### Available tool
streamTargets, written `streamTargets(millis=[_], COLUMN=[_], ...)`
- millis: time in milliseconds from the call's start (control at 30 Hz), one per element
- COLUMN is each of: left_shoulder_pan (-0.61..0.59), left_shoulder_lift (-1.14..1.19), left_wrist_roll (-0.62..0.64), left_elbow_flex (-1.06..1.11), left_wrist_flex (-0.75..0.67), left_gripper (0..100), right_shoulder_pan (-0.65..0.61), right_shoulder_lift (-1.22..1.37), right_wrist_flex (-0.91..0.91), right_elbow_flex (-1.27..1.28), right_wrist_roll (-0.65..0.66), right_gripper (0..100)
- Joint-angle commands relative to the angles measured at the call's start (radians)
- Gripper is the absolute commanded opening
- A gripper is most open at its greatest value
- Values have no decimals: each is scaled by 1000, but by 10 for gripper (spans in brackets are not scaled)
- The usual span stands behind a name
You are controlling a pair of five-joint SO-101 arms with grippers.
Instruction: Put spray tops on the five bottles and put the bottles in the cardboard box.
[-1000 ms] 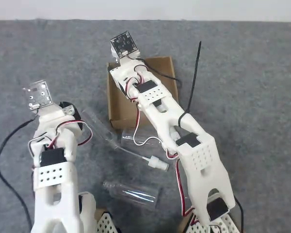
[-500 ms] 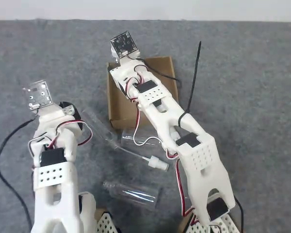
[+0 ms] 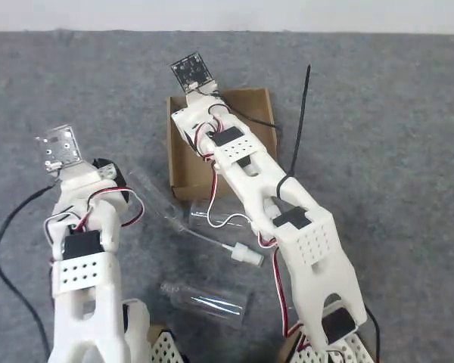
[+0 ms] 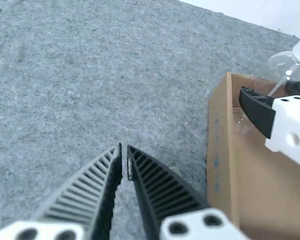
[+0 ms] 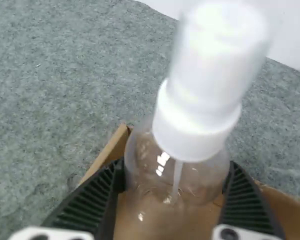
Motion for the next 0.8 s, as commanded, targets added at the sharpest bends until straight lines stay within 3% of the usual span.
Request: streamTargets(millis=[0, 300, 533, 767], left_shoulder_pan=[-2, -2, -2, -2], left_shoulder_lift=[-40, -40, -40, -41], left_wrist_roll=[-9, -9, -9, -9], left_elbow_flex=[-8, -8, -8, -8], left_wrist_flex=[-31, -31, -32, -32], left_gripper=[12, 12, 12, 12], right_shoulder_pan=[-18, -36, -41, -41], right_shoulder_lift=[-25, -31, -44, -111], right_wrist_flex=[13, 85, 91, 248], right_elbow_flex=[-14, -15, -14, -14], right_wrist_roll=[-6, -6, -6, -14], right_gripper=[242, 330, 330, 330])
